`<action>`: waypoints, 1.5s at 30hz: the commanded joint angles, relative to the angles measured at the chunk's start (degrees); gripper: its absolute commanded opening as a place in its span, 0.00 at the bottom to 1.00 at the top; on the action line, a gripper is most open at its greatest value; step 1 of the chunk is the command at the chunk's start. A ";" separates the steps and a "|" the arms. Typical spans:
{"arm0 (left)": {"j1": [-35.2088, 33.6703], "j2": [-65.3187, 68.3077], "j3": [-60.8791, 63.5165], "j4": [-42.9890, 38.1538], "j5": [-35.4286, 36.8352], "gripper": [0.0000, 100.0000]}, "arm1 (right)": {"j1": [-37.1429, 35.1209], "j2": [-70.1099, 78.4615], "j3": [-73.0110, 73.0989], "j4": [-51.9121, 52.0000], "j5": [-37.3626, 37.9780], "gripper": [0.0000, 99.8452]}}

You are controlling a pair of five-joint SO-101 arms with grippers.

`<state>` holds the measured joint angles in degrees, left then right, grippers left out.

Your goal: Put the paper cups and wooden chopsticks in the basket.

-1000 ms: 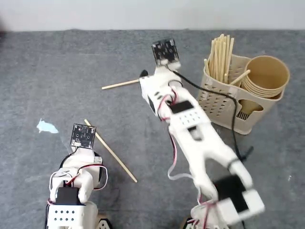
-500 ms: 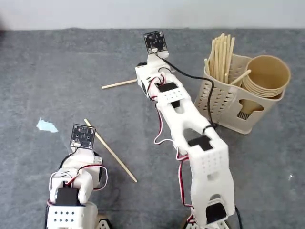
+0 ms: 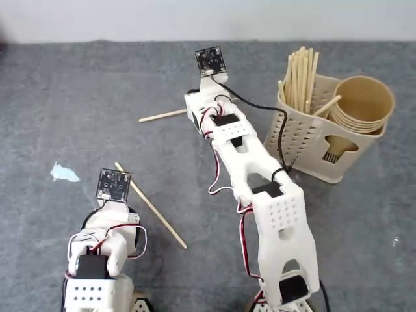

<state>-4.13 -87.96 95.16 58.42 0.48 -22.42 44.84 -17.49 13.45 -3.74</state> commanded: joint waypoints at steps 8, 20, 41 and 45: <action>-0.09 -0.53 -0.40 -0.88 -0.26 0.01 | -2.59 6.46 -9.85 -1.01 -0.62 0.01; -0.09 -0.53 -0.40 -0.88 -0.26 0.01 | -3.03 17.63 -24.26 14.99 -0.62 0.01; -0.09 -0.53 -0.40 -0.88 -0.26 0.01 | -4.62 18.24 -58.81 86.37 -0.35 0.01; -0.09 -0.53 -0.40 -0.88 -0.26 0.01 | -5.49 17.71 -62.24 89.45 -0.70 0.01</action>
<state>-4.13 -87.96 95.16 58.42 0.48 -27.52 64.35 -75.34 100.22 -3.74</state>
